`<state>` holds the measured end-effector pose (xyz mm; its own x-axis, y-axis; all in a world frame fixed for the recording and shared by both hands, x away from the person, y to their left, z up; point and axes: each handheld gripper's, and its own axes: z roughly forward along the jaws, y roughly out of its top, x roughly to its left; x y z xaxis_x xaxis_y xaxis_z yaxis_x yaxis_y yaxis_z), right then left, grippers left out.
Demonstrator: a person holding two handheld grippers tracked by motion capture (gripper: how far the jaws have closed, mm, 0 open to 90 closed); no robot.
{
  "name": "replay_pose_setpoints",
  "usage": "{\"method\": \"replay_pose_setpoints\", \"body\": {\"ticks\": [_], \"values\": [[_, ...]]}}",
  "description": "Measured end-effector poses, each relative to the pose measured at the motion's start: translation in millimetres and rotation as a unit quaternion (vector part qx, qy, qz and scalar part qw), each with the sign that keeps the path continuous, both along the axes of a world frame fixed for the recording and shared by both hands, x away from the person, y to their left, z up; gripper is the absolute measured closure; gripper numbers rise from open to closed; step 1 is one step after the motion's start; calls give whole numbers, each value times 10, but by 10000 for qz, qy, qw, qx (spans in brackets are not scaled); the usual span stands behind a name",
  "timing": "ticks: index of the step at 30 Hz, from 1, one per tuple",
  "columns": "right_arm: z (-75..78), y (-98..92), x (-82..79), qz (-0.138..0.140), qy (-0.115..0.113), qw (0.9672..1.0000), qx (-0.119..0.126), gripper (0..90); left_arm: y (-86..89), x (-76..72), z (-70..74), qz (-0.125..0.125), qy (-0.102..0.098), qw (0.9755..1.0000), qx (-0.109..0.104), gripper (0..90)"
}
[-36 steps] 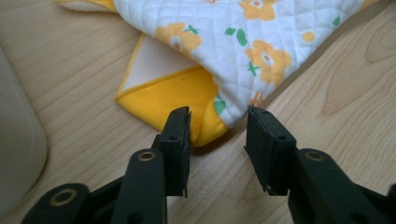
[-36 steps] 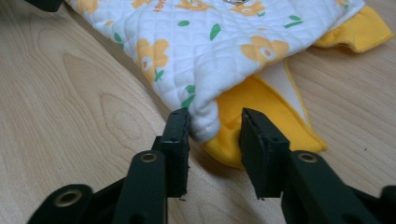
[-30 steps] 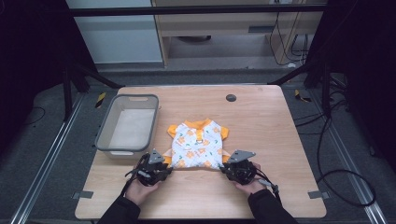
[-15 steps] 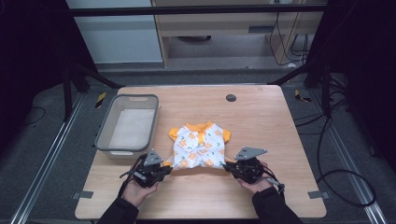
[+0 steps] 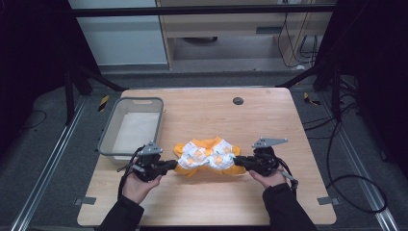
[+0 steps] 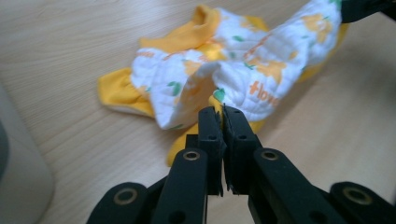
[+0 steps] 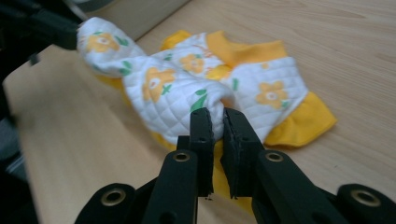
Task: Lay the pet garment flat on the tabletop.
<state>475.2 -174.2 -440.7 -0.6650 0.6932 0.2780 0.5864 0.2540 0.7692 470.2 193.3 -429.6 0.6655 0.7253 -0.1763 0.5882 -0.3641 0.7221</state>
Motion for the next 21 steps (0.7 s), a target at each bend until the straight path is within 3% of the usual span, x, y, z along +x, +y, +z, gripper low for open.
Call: {"method": "replay_pose_setpoints", "body": {"ticks": [4, 6, 9, 13, 21], "values": [[-224, 78, 285, -464, 44, 9987, -203, 802, 8, 253, -245, 374, 211, 9991, -55, 853], [-317, 126, 338, -621, -60, 9974, -354, 780, -12, 300, -337, 454, 239, 9985, 173, 857], [-461, 208, 373, -752, -268, 9936, -804, 777, -27, 336, -453, 517, 275, 9976, 379, 847], [-478, 191, 359, -744, -247, 9943, -721, 761, -29, 308, -407, 510, 96, 9982, 292, 801], [-239, 90, 227, -690, -675, 9939, -532, 633, 126, 174, -204, 793, -408, 9960, 107, 613]]}}
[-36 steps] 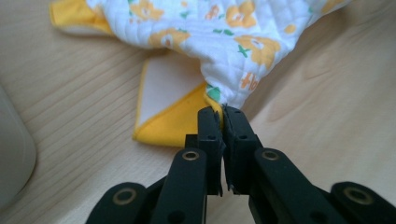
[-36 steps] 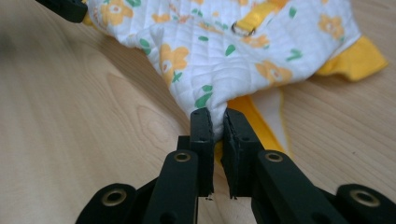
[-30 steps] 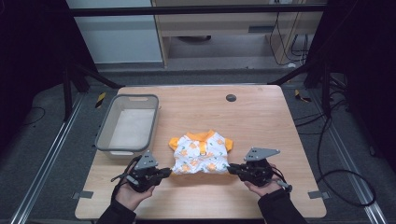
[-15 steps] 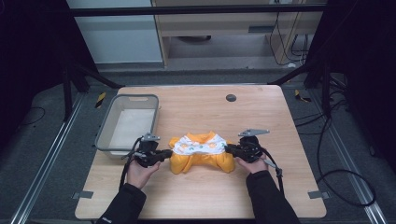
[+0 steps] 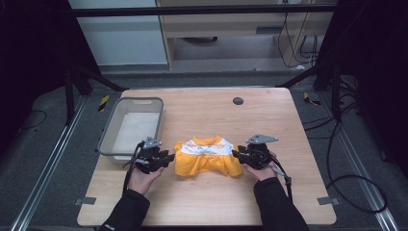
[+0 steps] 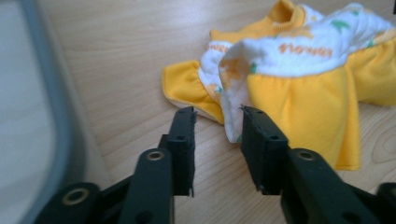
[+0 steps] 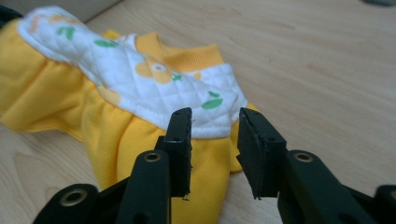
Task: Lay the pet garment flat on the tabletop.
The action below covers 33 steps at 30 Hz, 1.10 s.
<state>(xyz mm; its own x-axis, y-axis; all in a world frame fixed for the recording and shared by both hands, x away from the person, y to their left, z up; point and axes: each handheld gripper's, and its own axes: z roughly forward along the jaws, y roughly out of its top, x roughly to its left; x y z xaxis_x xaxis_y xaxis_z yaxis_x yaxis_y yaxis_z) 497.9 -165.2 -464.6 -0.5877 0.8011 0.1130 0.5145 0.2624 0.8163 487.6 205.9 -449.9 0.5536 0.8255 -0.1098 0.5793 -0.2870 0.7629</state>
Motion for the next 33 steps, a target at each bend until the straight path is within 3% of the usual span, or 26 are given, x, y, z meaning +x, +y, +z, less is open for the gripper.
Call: {"method": "replay_pose_setpoints", "body": {"ticks": [4, 9, 17, 26, 29, 33], "values": [[162, -63, -127, 89, -271, 9996, 80, 569, 136, -79, 112, 111, -147, 9998, -80, 556], [238, -163, -290, 145, -372, 9992, 50, 517, 245, -254, 179, 120, -259, 9993, -238, 505], [32, -240, -458, 258, -142, 9995, -115, 489, 114, -426, 35, -283, -251, 9991, -199, 453], [-208, -76, -350, 354, 173, 9989, -250, 475, -144, -315, -163, -531, -117, 9985, 74, 423], [-269, -45, -308, 352, 264, 9985, -332, 481, -187, -260, -223, -573, -26, 9983, 77, 463], [-339, -21, -284, 352, 337, 9976, -491, 541, -222, -228, -278, -712, 141, 9973, 121, 592]]}}
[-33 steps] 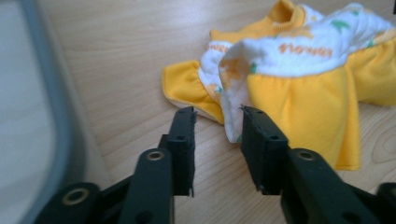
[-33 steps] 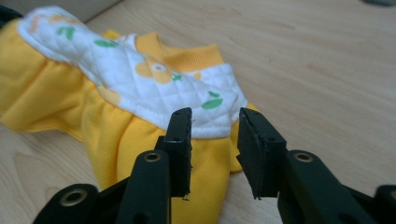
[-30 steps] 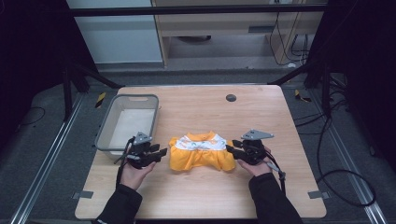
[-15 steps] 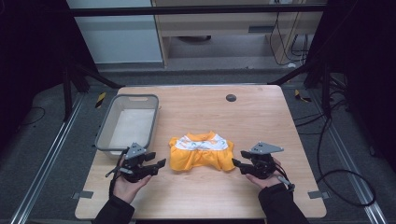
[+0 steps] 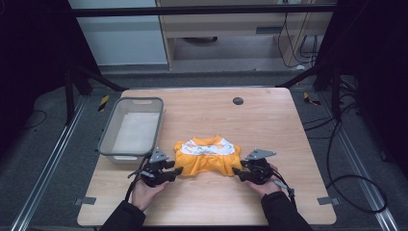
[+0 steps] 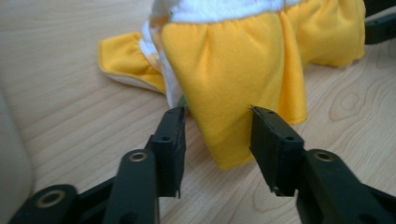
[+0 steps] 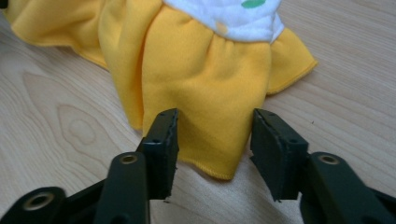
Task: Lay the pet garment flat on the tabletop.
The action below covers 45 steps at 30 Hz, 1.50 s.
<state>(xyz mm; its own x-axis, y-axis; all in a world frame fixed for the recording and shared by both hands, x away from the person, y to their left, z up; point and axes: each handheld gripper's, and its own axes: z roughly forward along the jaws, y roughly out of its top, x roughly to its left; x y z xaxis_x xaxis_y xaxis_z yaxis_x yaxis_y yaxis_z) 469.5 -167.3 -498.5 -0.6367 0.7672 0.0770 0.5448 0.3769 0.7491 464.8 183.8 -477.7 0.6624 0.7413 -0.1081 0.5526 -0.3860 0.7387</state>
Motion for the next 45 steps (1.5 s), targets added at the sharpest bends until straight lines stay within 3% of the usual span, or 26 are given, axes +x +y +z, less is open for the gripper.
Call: {"method": "replay_pose_setpoints", "body": {"ticks": [9, 14, 18, 24, 30, 36, 40, 45], "values": [[-17, 15, 1, -5, 92, 9996, -254, 784, -53, -12, -31, -220, 236, 9995, -5, 854], [34, 20, -20, 38, 105, 9998, -192, 848, -36, -24, -3, -243, 229, 9994, -38, 872], [134, -14, -68, 88, 52, 9999, -26, 847, 39, -63, 95, -225, 151, 9992, -287, 874], [321, -137, -260, 310, -72, 9991, 294, 844, 203, -262, 276, -305, 23, 9976, -619, 874], [471, -239, -467, 549, -121, 9969, 551, 843, 286, -457, 363, -403, -1, 9965, -731, 873], [474, -316, -696, 695, -50, 9956, 620, 842, 289, -617, 326, -477, 195, 9961, -720, 873], [409, -354, -818, 752, 128, 9951, 627, 839, 271, -744, 285, -493, 233, 9975, -447, 871], [270, -340, -852, 752, 383, 9957, 384, 825, 238, -786, 140, -437, 410, 9982, -95, 865]]}}
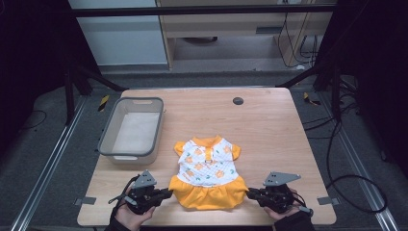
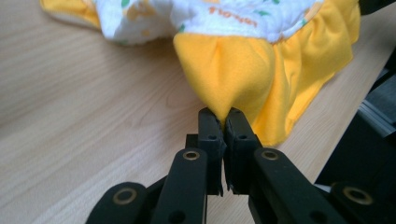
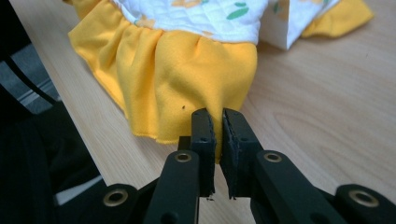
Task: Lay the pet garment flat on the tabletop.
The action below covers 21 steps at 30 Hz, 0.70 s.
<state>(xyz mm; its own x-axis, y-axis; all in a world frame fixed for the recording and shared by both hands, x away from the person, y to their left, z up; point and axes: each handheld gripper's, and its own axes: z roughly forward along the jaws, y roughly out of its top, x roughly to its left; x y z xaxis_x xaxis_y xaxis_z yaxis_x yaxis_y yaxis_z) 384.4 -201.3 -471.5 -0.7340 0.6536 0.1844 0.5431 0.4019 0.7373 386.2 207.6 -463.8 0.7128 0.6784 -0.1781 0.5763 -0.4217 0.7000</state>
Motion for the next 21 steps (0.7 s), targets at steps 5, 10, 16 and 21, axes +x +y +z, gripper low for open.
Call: {"method": "replay_pose_setpoints", "body": {"ticks": [5, 10, 16, 21], "values": [[-104, 23, 44, -55, 39, 9997, -254, 764, -30, 21, -92, 91, -212, 9991, 351, 704], [-71, -31, 41, -236, -142, 9996, -62, 671, 2, -16, -68, 194, -441, 9988, 134, 477], [-22, -72, 52, -399, -419, 9981, 206, 598, 77, -82, 49, 351, -754, 9961, -280, 387], [22, -91, 103, -536, -596, 9963, 325, 552, 137, -23, 167, 488, -949, 9934, -415, 385]]}}
